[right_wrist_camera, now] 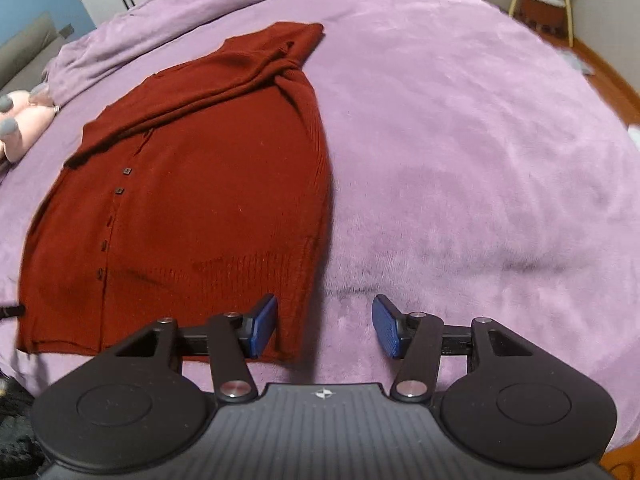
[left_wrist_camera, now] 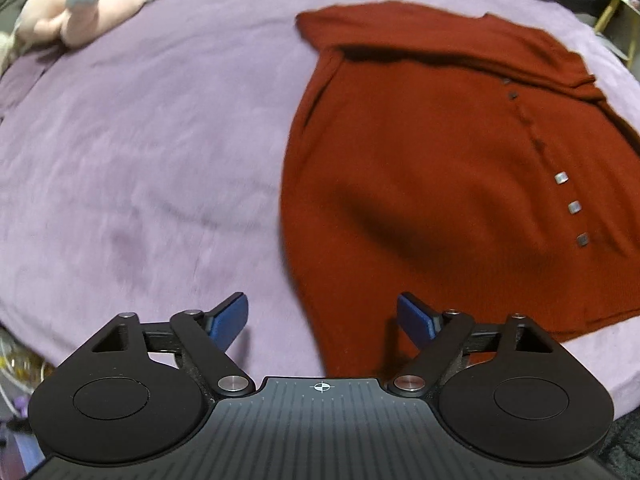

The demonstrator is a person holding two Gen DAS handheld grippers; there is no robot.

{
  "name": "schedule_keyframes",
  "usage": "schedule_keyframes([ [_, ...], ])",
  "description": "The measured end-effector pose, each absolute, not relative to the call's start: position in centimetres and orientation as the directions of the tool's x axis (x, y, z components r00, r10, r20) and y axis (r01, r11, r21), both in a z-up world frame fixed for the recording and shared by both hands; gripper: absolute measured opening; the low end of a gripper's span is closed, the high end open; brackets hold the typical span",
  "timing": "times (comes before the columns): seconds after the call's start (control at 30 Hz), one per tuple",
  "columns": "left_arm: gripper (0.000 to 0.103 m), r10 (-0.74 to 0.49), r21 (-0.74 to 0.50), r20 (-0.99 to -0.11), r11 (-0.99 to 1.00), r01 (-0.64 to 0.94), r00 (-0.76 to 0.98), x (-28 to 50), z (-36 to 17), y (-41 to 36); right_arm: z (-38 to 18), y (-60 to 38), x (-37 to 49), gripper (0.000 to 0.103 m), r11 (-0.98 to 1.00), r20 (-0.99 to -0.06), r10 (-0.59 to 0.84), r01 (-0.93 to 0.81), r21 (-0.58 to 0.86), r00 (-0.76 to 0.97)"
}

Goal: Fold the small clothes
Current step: 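Grasp the cardigan hem with both tools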

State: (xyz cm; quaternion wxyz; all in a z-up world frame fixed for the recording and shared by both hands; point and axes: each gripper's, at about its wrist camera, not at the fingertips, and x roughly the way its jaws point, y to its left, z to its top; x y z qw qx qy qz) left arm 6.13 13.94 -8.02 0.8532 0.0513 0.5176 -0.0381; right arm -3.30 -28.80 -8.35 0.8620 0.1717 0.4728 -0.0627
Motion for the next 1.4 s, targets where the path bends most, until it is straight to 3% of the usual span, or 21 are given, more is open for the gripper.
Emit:
schedule_keyframes([
  [0.1, 0.069, -0.05, -0.01, -0.902, 0.995, 0.096, 0.43, 6.1, -8.5, 14.7, -8.7, -28.8, -3.1, 0.049, 0.909, -0.827, 0.135, 0.264, 0.322, 0.545],
  [0.2, 0.056, -0.115, -0.09, -0.915, 0.992, 0.084, 0.386, 6.4, -9.0, 15.1, -9.2, -27.8, -2.2, 0.026, 0.926, -0.841, 0.138, 0.234, 0.298, 0.522],
  [0.23, 0.056, -0.128, -0.103, -0.919, 0.991, 0.088, 0.373, 6.5, -9.2, 15.1, -9.6, -27.7, -2.0, 0.02, 0.928, -0.854, 0.137, 0.237, 0.288, 0.502],
  [0.37, 0.051, -0.154, -0.129, -0.928, 0.987, 0.096, 0.34, 7.1, -9.8, 15.7, -10.1, -27.6, -2.0, 0.014, 0.926, -0.867, 0.141, 0.245, 0.286, 0.478],
  [0.4, 0.039, -0.17, -0.145, -0.926, 0.984, 0.1, 0.338, 7.3, -9.7, 15.8, -10.1, -27.8, -2.0, 0.011, 0.922, -0.866, 0.152, 0.246, 0.297, 0.477],
  [0.43, 0.019, -0.192, -0.165, -0.922, 0.98, 0.109, 0.335, 7.5, -9.6, 15.9, -10.2, -28.1, -2.0, 0.005, 0.916, -0.863, 0.17, 0.247, 0.317, 0.475],
  [0.47, 0.01, -0.215, -0.187, -0.92, 0.975, 0.117, 0.328, 7.7, -9.5, 16.1, -10.2, -28.5, -2.0, 0.005, 0.906, -0.859, 0.193, 0.249, 0.341, 0.475],
  [0.5, 0.008, -0.233, -0.206, -0.917, 0.972, 0.117, 0.323, 8.0, -9.3, 16.3, -10.2, -28.9, -2.0, 0.005, 0.892, -0.852, 0.218, 0.256, 0.372, 0.477],
  [0.67, 0.007, -0.371, -0.358, -0.855, 0.928, 0.105, 0.361, 9.2, -6.4, 17.4, -9.2, -31.5, -1.2, 0.004, 0.746, -0.735, 0.397, 0.273, 0.607, 0.55],
  [0.8, 0.007, -0.409, -0.418, -0.761, 0.903, 0.101, 0.504, 11.8, -2.1, 18.1, -6.7, -33.0, 1.4, 0.004, 0.68, -0.631, 0.425, 0.23, 0.696, 0.649],
  [1.0, 0.007, -0.286, -0.313, -0.717, 0.947, 0.073, 0.635, 17.4, -0.5, 15.5, -5.2, -32.7, 8.6, 0.004, 0.74, -0.61, 0.328, 0.205, 0.641, 0.721],
  [1.13, 0.009, -0.217, -0.229, -0.713, 0.971, 0.071, 0.666, 20.2, -1.8, 13.9, -5.8, -31.5, 12.6, 0.006, 0.849, -0.665, 0.191, 0.218, 0.481, 0.722],
  [1.2, 0.017, -0.188, -0.186, -0.707, 0.98, 0.077, 0.682, 20.4, -2.3, 13.4, -6.0, -30.7, 13.6, 0.012, 0.896, -0.682, 0.137, 0.205, 0.395, 0.719],
  [1.23, 0.026, -0.171, -0.167, -0.695, 0.983, 0.074, 0.698, 20.3, -2.2, 13.5, -5.9, -30.7, 13.5, 0.015, 0.903, -0.669, 0.134, 0.188, 0.386, 0.731],
  [1.27, 0.03, -0.159, -0.147, -0.682, 0.986, 0.079, 0.714, 20.1, -2.3, 13.8, -5.8, -30.9, 13.4, 0.024, 0.908, -0.654, 0.136, 0.17, 0.382, 0.744],
  [1.3, 0.037, -0.17, -0.139, -0.673, 0.985, 0.103, 0.72, 20.0, -2.5, 14.2, -5.7, -31.0, 13.3, 0.029, 0.916, -0.646, 0.128, 0.16, 0.368, 0.752],
  [1.4, 0.046, -0.217, -0.124, -0.681, 0.976, 0.182, 0.7, 20.1, -3.2, 14.4, -5.8, -31.4, 13.1, 0.045, 0.956, -0.641, 0.107, 0.099, 0.277, 0.76],
])
